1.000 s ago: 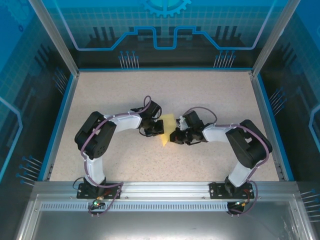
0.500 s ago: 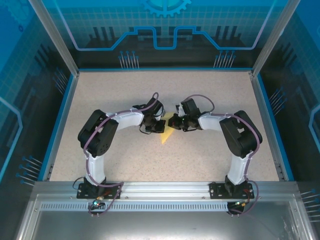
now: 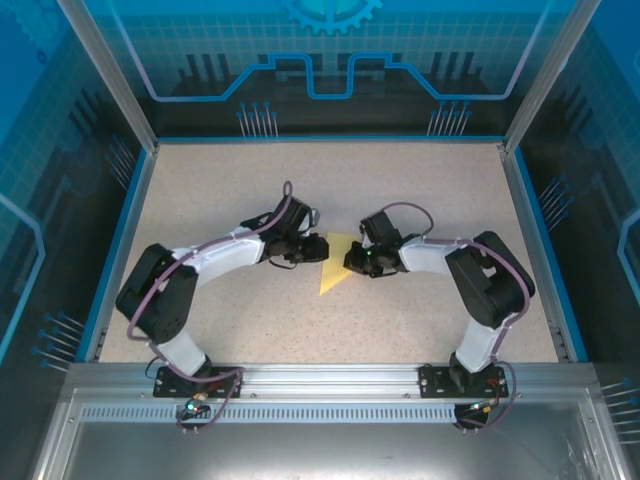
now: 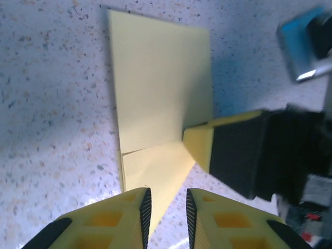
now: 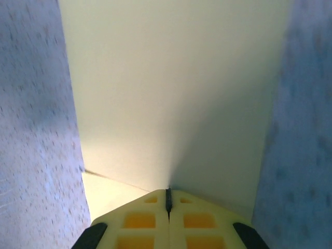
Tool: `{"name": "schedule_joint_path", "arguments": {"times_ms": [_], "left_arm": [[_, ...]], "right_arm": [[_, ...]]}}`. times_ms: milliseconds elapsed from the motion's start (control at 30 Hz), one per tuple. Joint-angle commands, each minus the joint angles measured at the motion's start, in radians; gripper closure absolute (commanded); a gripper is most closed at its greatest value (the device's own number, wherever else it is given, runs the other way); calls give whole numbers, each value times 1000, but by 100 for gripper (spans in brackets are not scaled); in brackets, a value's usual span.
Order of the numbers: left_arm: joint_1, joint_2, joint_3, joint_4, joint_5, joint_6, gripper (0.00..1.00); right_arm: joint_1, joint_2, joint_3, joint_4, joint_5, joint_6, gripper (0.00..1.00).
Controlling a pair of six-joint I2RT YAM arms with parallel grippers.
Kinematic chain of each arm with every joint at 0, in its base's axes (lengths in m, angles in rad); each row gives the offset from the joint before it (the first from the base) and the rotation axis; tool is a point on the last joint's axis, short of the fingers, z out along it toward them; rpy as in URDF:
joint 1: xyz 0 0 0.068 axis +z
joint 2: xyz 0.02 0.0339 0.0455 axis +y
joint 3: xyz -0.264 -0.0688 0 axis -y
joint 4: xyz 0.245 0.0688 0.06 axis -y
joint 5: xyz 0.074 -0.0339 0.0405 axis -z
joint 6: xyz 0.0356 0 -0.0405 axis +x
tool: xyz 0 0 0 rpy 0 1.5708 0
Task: Fold a paper plane with a square sheet of paper (pick it up from the middle)
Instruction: Third fold the triangle at the center of the table.
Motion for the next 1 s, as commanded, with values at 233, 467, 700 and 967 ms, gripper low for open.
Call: {"name": "schedule_joint_path", "arguments": {"times_ms": [233, 467, 700, 967], "left_arm": [[-115, -121, -258, 204, -48, -406, 94], [-136, -47, -293, 325, -54, -509, 100], [-139, 2, -252, 276, -83, -491, 100], [-139, 35, -267, 271, -94, -501, 100]], "right_arm": [[-9, -166, -37, 25, -70, 32, 100], [12, -121, -97, 116, -164, 62, 100], [34, -29, -62, 170, -239, 73, 100], [46, 41, -47, 202, -271, 78, 100]]}}
